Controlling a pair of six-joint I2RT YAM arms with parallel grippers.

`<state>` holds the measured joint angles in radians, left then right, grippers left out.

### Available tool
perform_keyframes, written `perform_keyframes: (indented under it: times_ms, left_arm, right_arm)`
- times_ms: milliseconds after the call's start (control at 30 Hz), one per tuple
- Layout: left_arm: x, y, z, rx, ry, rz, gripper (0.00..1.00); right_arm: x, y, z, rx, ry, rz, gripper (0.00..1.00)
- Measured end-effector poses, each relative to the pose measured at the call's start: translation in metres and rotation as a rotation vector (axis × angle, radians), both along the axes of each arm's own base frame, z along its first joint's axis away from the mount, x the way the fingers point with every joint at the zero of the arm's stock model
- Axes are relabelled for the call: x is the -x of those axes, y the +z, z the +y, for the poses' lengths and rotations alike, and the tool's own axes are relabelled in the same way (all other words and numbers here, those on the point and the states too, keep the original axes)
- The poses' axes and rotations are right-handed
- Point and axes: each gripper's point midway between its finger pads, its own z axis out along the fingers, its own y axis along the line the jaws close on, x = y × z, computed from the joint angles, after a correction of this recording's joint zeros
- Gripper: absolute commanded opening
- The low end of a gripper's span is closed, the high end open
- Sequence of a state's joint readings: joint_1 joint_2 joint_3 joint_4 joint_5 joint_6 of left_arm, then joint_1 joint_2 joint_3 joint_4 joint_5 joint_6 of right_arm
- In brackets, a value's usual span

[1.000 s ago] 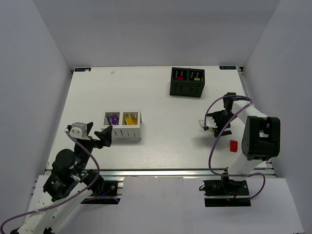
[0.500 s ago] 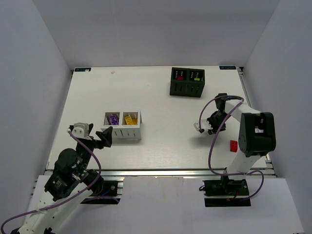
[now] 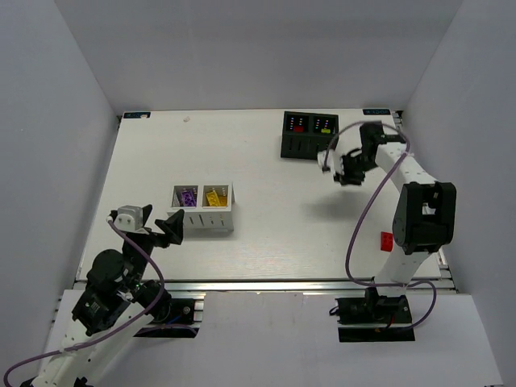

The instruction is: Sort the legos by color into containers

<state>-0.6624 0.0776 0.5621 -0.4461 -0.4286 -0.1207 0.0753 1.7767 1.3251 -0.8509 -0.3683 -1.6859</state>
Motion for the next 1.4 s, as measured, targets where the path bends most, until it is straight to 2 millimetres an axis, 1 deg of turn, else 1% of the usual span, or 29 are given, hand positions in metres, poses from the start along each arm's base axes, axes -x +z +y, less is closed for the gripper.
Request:
perform_keyframes:
  times_ms: [33, 100, 133, 200, 300, 367, 467, 567, 633, 700, 733, 800, 833, 900, 933, 967, 1000, 1033, 1067, 1267, 1333, 1400]
  left_arm:
    - [0.000, 0.001, 0.000, 0.002, -0.001, -0.004, 0.98]
    - [0.001, 0.001, 0.000, 0.005, -0.004, -0.008, 0.98]
    - [0.001, 0.001, -0.001, 0.004, -0.006, -0.009, 0.98]
    - [0.001, -0.001, -0.001, 0.000, -0.010, -0.007, 0.98]
    - [0.001, -0.002, -0.002, -0.003, -0.015, -0.007, 0.98]
    - [0.001, -0.002, -0.003, -0.005, -0.019, -0.008, 0.98]
    - [0.001, -0.002, -0.004, -0.006, -0.024, -0.009, 0.98]
    - [0.001, -0.003, -0.004, -0.007, -0.025, -0.008, 0.98]
    - [0.001, -0.003, -0.004, -0.008, -0.026, -0.007, 0.98]
    - [0.001, -0.003, -0.004, -0.008, -0.026, -0.007, 0.98]
    - [0.001, -0.003, -0.004, -0.008, -0.026, -0.007, 0.98]
    - [0.001, -0.003, -0.004, -0.008, -0.027, -0.007, 0.98]
    - [0.001, -0.003, -0.004, -0.008, -0.027, -0.007, 0.98]
    - [0.001, -0.003, -0.004, -0.008, -0.027, -0.007, 0.98]
    - [0.001, -0.003, -0.005, -0.008, -0.027, -0.007, 0.98]
    - [0.001, -0.003, -0.005, -0.008, -0.028, -0.007, 0.98]
    - [0.001, -0.003, -0.005, -0.008, -0.029, -0.007, 0.98]
    - [0.001, -0.003, -0.005, -0.008, -0.029, -0.007, 0.98]
    - [0.001, -0.003, -0.005, -0.008, -0.030, -0.007, 0.98]
    - [0.002, -0.003, -0.007, -0.007, -0.043, -0.010, 0.98]
    - [0.003, -0.003, -0.007, -0.005, -0.046, -0.013, 0.98]
    - [0.004, -0.002, -0.007, -0.002, -0.047, -0.017, 0.98]
  right_arm:
    - [-0.021, 0.021, 0.010, -0.071, -0.081, -0.031, 0.00]
    - [-0.054, 0.061, 0.030, -0.219, -0.221, -0.083, 0.00]
    - [-0.065, 0.079, 0.039, -0.295, -0.284, -0.091, 0.00]
    - [-0.081, 0.106, 0.056, -0.430, -0.399, -0.089, 0.00]
    - [-0.097, 0.127, 0.073, -0.589, -0.585, -0.038, 0.00]
    - [-0.109, 0.138, 0.079, -0.661, -0.687, -0.036, 0.00]
    - [-0.136, 0.151, 0.082, -0.747, -0.830, -0.062, 0.00]
    - [-0.173, 0.156, 0.080, -0.815, -0.941, -0.096, 0.00]
    - [-0.188, 0.148, 0.077, -0.829, -1.001, -0.106, 0.00]
    - [-0.197, 0.135, 0.073, -0.824, -1.046, -0.103, 0.06]
    - [-0.200, 0.129, 0.072, -0.819, -1.063, -0.100, 0.13]
    - [-0.204, 0.118, 0.068, -0.804, -1.088, -0.096, 0.18]
    - [-0.205, 0.113, 0.067, -0.797, -1.096, -0.093, 0.28]
    - [-0.206, 0.106, 0.066, -0.788, -1.104, -0.085, 0.39]
    - [-0.206, 0.104, 0.066, -0.785, -1.105, -0.082, 0.56]
    - [-0.206, 0.104, 0.066, -0.785, -1.108, -0.078, 0.63]
    - [-0.205, 0.103, 0.066, -0.785, -1.109, -0.077, 0.69]
    - [-0.205, 0.103, 0.066, -0.784, -1.108, -0.078, 0.81]
    - [-0.205, 0.104, 0.066, -0.787, -1.111, -0.075, 0.88]
    - [-0.206, 0.112, 0.065, -0.793, -1.111, -0.088, 0.89]
    - [-0.203, 0.120, 0.063, -0.795, -1.111, -0.100, 0.89]
    - [-0.194, 0.138, 0.058, -0.809, -1.110, -0.128, 0.89]
